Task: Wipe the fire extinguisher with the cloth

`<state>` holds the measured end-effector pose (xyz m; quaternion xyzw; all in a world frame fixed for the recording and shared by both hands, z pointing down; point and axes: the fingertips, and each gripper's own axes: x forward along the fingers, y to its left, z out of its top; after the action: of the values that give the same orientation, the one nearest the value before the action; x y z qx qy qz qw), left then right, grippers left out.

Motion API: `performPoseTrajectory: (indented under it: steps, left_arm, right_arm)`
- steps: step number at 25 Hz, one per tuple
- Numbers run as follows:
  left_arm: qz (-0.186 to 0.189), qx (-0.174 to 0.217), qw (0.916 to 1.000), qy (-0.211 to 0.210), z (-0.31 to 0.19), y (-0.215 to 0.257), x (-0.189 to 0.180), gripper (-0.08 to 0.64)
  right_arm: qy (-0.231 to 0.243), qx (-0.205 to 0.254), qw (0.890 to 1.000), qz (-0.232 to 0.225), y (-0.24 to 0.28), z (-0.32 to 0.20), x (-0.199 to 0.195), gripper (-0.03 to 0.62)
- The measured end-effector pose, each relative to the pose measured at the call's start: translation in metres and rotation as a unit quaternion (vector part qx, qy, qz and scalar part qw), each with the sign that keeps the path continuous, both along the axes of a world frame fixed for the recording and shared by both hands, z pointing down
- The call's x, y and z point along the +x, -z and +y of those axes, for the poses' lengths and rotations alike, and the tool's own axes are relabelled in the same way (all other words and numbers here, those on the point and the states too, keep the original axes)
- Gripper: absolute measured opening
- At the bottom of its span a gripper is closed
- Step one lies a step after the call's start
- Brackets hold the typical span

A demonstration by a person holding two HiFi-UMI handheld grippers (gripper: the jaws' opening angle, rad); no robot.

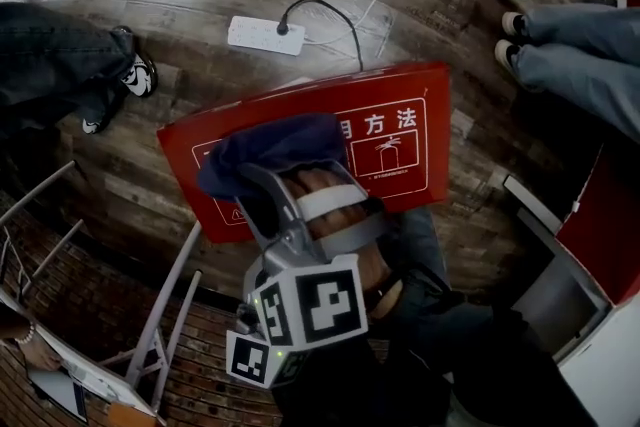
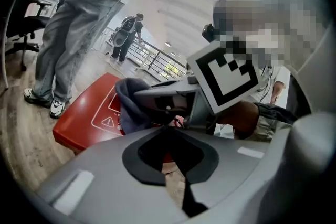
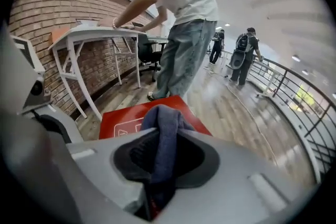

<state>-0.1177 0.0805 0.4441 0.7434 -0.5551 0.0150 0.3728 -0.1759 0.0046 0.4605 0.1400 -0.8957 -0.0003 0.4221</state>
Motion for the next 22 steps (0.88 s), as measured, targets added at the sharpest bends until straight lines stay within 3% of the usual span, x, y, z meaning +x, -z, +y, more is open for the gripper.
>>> performPoseTrajectory:
  steps: [2,4,7,9,12,14,17,20,22]
  left_arm:
    - [0.0,-0.001,1.0,0.0,0.002,-0.001,0.0,-0.009]
    - [0.001,0.001,1.0,0.003,0.002,-0.002,-0.001,-0.009]
    - [0.004,0.003,0.9999,0.009,0.003,-0.004,-0.003,-0.009]
    - [0.005,0.002,0.9999,0.01,0.005,-0.007,-0.003,-0.009]
    - [0.007,-0.004,0.9999,0.012,0.008,-0.011,-0.002,-0.009]
    - [0.007,-0.009,0.9999,0.012,0.009,-0.013,0.0,-0.009]
    - [0.002,-0.014,0.9998,0.01,0.012,-0.016,0.001,-0.009]
    - [0.0,-0.02,0.9998,0.008,0.017,-0.019,0.005,-0.009]
    - [0.0,-0.024,0.9997,0.006,0.022,-0.022,0.009,-0.009]
  right_arm:
    - [-0.038,-0.008,0.999,-0.002,0.0,-0.015,0.031,0.066]
    - [-0.111,0.002,0.994,0.016,0.0,-0.045,0.086,0.066]
    - [-0.226,0.029,0.974,0.02,-0.001,-0.087,0.167,0.066]
    - [-0.256,0.013,0.965,0.047,-0.003,-0.093,0.193,0.066]
    - [-0.222,0.046,0.967,0.121,-0.004,-0.091,0.177,0.066]
    - [-0.185,0.054,0.977,0.09,0.001,-0.084,0.132,0.066]
    - [-0.094,-0.033,0.995,0.01,0.001,-0.044,0.043,0.067]
    - [0.015,-0.081,0.996,-0.017,-0.001,0.006,-0.022,0.067]
    - [0.053,-0.085,0.995,-0.024,0.001,0.026,-0.033,0.067]
